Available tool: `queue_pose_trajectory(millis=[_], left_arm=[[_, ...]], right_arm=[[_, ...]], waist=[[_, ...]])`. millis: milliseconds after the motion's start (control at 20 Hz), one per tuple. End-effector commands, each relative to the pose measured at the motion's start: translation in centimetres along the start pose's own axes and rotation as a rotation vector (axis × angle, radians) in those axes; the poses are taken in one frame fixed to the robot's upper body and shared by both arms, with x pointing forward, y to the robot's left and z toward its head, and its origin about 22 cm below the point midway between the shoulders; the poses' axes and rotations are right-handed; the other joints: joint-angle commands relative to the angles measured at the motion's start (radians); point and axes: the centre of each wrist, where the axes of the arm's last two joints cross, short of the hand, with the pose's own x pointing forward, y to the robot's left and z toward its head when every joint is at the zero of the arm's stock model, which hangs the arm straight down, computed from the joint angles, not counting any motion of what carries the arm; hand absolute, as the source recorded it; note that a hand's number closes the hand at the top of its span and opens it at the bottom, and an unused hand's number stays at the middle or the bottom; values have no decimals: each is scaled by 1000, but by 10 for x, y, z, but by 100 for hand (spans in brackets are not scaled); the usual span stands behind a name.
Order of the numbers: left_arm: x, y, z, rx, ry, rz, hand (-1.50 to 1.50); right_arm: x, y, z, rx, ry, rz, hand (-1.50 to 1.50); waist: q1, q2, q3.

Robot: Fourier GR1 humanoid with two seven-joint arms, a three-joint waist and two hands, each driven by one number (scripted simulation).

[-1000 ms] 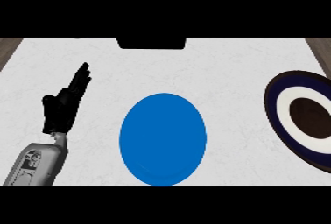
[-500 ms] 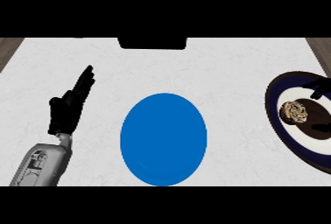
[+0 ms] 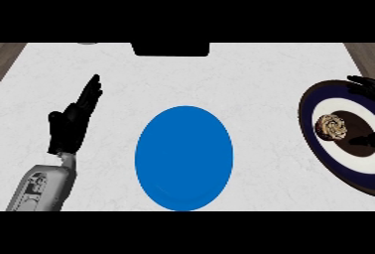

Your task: Pick the cupcake from the plate and place it in the plate

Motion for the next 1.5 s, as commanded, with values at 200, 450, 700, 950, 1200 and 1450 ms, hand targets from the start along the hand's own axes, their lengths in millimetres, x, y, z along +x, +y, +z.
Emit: queue_pose_trajectory(millis=[200,450,700,950,1200,1450], left_arm=[[16,12,-12,-5,-13,-4,0],[7,-5,-4,-19,-13,9,0],[9,-11,-9,-21,-20,0,0],[7,-8,-6,-14,-44,15,0],[7,-6,-6,-20,-20,22,0],[6,-10,-8,-13,-34,14,0]], right_arm=[[10,-71,54,-250,2,-281,-150],[10,-103,111,-370,52,-334,-150],[4,-104,127,-383,72,-333,-150],[3,-109,150,-356,80,-327,-150],[-1,-107,158,-345,87,-316,-150],[0,-108,157,-367,91,-325,-150]], waist=[[4,6,2],[16,13,5],[22,20,9],[18,19,12],[18,19,15],[20,25,16]])
